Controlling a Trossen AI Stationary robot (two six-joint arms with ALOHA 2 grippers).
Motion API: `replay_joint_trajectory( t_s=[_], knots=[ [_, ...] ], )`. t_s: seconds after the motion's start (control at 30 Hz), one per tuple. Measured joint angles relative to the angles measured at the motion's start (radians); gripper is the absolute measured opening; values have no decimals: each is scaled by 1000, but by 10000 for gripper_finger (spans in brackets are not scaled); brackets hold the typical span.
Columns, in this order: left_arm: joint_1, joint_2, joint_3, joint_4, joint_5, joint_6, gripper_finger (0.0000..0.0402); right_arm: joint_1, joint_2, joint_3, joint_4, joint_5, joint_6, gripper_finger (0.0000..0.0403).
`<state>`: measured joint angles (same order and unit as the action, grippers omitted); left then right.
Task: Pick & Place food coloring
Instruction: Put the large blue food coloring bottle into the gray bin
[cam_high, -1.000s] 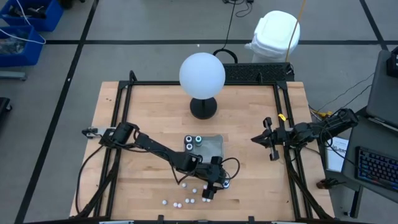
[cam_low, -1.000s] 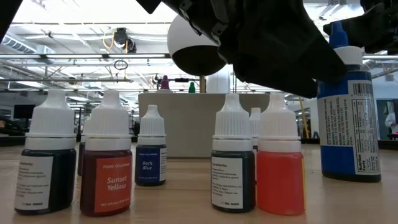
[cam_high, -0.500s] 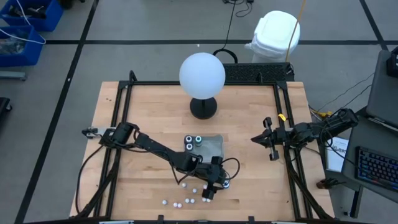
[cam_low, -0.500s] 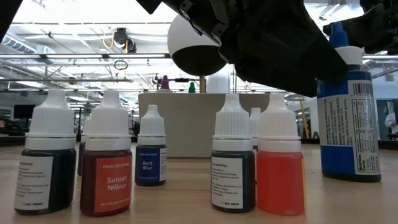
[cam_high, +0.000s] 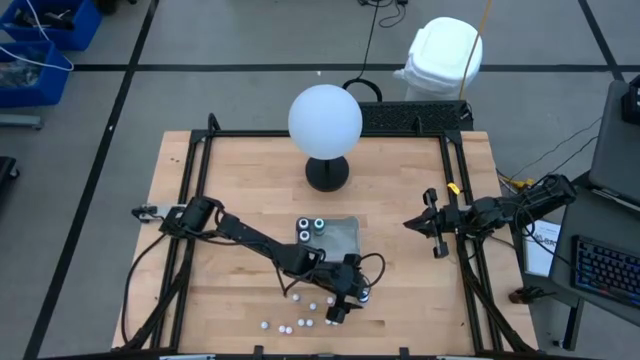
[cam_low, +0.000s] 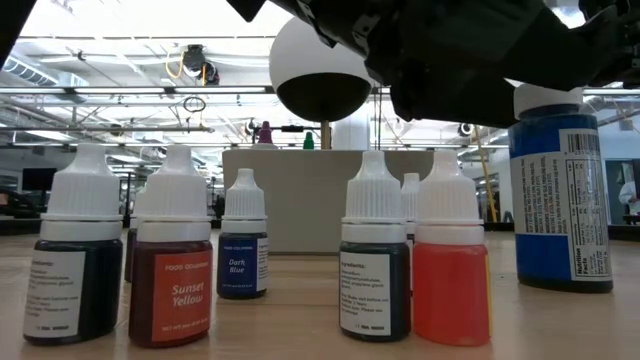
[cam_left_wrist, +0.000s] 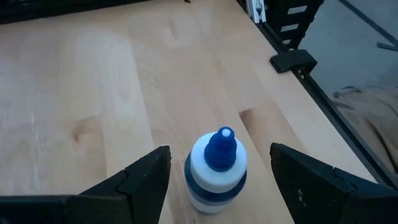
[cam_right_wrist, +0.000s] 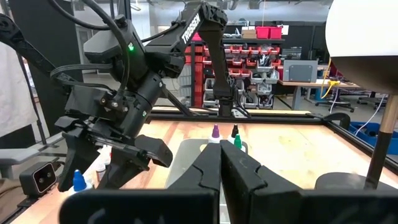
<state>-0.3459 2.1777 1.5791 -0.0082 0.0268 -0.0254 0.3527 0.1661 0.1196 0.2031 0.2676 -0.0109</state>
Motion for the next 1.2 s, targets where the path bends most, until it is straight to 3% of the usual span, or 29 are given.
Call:
replay_joint_trajectory(
  t_s=[0.23,0.57,0.8,0.97,1.2],
  knots=[
    [0,2,0,1,-25,5,256,0,0,0,0,0,-6,0],
    [0,9,1,4,-25,11,126,0,0,0,1,0,-8,0],
    [-4,-1,1,11,-57,82,121,0,0,0,1,0,-8,0],
    [-8,-104,0,-34,-106,151,121,0,0,0,1,0,-8,0],
    [-9,-375,0,-290,-151,179,121,0,0,0,-1,-3,10,0]
  ],
)
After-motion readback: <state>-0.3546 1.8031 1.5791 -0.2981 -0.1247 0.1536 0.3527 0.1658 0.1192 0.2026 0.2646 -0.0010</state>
